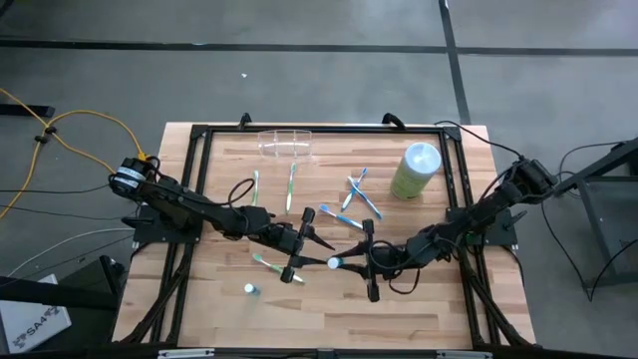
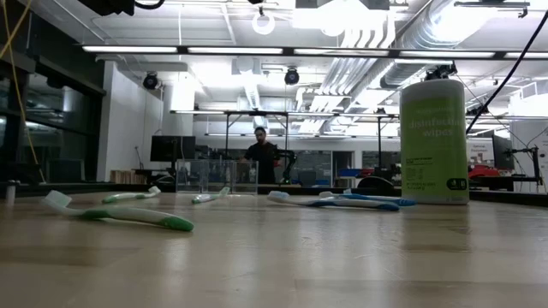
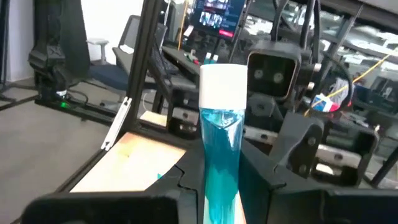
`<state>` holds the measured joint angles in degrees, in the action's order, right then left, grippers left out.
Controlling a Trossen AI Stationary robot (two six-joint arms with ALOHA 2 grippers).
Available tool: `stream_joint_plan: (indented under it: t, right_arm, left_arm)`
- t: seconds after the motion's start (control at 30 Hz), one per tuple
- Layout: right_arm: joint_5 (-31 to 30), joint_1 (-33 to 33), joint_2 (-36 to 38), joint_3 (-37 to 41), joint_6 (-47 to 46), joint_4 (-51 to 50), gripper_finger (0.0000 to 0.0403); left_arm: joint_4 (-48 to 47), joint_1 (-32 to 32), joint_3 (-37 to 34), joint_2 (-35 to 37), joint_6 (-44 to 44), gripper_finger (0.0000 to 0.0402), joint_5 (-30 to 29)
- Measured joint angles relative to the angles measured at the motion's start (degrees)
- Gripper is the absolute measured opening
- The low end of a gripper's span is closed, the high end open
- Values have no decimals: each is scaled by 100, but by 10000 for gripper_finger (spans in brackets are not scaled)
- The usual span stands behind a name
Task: Pick & Place toothbrushing station
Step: Put the top blue mouthwash into the middle section of the transparent organizer
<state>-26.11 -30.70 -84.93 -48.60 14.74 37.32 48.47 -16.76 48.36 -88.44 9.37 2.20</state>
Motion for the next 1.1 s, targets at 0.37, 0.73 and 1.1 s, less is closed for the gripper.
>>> stream_joint_plan:
  t: [0.37, 0.73, 1.1]
  right_arm:
    - [-217, -70, 0, -4, -457, -281, 55]
    - [-205, -25, 2, -9, -620, -340, 55]
    - [620, 435, -144, -13, -918, -240, 54]
  left_arm:
    - [25, -155, -5, 0, 2, 153, -2]
    - [439, -170, -9, 0, 5, 153, 68]
    - [404, -101, -11, -2, -24, 153, 72]
